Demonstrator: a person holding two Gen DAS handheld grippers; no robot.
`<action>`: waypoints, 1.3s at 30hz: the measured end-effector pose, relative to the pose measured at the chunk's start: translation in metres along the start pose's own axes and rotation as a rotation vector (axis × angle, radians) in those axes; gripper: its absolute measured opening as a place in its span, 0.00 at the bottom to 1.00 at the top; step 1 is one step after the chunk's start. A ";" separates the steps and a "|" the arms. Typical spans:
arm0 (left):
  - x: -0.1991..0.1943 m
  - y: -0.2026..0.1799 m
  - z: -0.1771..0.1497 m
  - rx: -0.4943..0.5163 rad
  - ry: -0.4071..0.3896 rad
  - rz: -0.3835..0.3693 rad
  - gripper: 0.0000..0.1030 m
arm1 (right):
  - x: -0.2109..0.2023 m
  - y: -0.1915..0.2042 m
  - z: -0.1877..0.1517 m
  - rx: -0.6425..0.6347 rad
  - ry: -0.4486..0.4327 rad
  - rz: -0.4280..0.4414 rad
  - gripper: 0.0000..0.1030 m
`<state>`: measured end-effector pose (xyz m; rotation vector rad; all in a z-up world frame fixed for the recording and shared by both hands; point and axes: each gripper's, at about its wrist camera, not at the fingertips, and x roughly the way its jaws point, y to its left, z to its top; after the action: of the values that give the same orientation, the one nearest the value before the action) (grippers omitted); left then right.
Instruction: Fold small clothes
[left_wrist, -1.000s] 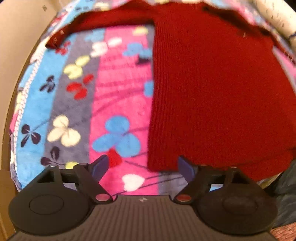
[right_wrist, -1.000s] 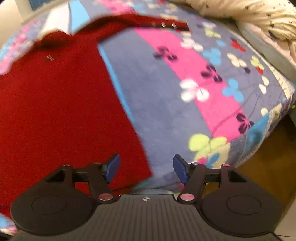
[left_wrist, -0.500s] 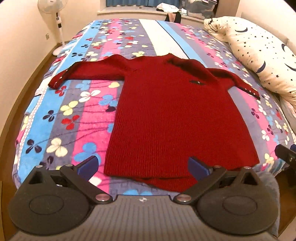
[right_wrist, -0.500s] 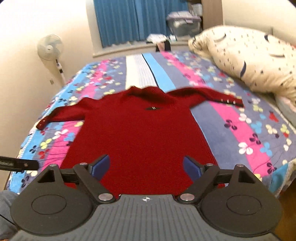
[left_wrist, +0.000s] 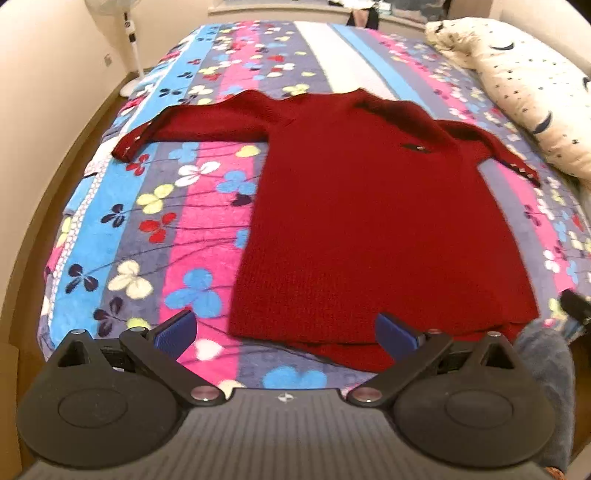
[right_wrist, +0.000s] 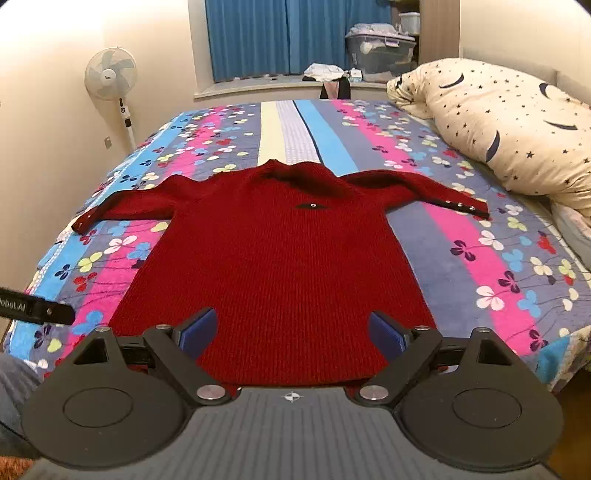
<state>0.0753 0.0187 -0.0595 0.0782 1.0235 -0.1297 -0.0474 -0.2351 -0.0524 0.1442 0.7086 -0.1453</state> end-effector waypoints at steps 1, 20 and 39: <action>0.008 0.005 0.007 0.002 0.003 0.022 1.00 | 0.007 -0.001 0.002 0.001 0.003 -0.005 0.87; 0.205 0.139 0.185 -0.184 0.111 0.233 1.00 | 0.290 -0.043 0.147 0.092 0.072 0.027 0.84; 0.305 0.185 0.264 -0.163 0.054 0.382 1.00 | 0.543 -0.072 0.264 0.259 0.176 -0.009 0.30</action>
<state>0.4820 0.1467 -0.1820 0.1276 1.0522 0.3046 0.5145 -0.3987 -0.2165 0.4053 0.8643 -0.2346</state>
